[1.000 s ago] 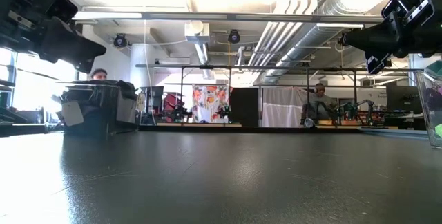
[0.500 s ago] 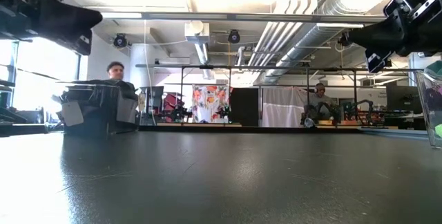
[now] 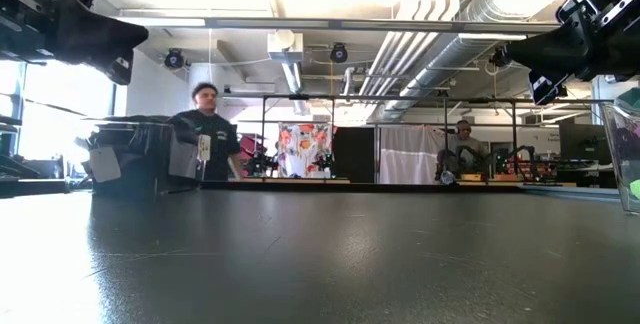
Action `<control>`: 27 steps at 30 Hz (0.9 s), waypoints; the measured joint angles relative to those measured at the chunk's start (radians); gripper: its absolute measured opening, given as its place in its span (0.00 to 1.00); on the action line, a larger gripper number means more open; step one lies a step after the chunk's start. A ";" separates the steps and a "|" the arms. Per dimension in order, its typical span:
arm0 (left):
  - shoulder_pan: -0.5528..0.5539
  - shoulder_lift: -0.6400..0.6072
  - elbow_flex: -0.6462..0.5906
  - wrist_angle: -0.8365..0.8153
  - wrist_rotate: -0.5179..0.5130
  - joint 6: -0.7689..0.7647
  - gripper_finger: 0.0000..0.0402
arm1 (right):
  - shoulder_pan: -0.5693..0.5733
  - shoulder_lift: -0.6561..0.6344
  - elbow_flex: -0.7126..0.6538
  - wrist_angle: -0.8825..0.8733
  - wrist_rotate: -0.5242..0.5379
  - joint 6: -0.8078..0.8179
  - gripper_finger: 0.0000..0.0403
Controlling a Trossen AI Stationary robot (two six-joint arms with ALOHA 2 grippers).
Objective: Sort towels by color in basket
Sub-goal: Return to Home Position
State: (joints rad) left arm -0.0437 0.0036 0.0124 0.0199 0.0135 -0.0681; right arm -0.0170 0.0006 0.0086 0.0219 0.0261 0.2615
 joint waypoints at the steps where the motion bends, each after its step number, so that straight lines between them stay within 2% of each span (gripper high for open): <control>1: 0.000 0.000 0.000 0.000 0.000 0.000 0.02 | 0.000 0.000 0.000 0.000 0.000 0.000 0.00; 6: 0.006 0.000 0.000 0.000 0.002 0.000 0.02 | 0.000 0.000 0.000 0.000 0.000 0.000 0.00; 16: 0.086 0.000 0.000 0.000 0.001 0.000 0.02 | -0.003 0.004 0.000 0.000 0.000 0.000 0.00; 27: 0.090 0.000 0.000 0.000 0.001 0.000 0.02 | -0.003 0.005 0.000 0.000 0.000 0.000 0.00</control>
